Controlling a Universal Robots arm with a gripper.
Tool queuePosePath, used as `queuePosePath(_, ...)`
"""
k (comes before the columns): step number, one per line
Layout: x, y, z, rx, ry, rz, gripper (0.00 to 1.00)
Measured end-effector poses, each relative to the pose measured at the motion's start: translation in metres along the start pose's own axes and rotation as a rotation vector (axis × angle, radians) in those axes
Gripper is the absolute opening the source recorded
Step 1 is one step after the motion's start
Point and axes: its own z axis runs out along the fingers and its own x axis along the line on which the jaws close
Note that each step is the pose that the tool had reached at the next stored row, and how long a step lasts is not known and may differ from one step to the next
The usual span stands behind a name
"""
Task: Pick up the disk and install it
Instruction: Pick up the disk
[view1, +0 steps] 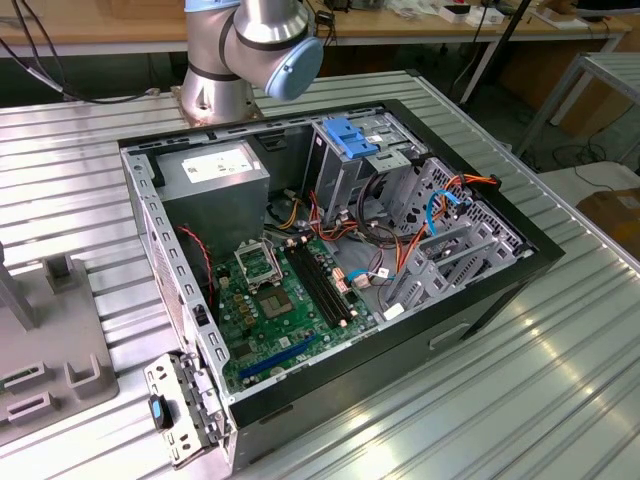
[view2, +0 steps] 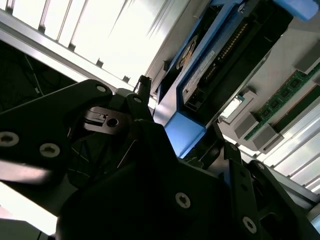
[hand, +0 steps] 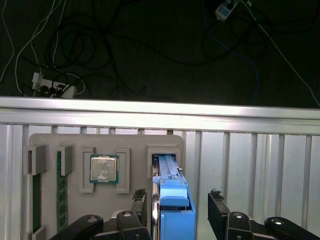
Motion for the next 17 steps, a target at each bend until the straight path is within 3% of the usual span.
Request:
queuePosePath(4,-0.0002,-0.0001,-0.0073,0.0,0.0,0.0,0.58)
queuePosePath(8,-0.0002,-0.0001,-0.0079,0.0,-0.0001,0.0,0.37)
queuePosePath(17,0.0012,0.0,-0.0092,-0.0002,0.0,0.0,0.37)
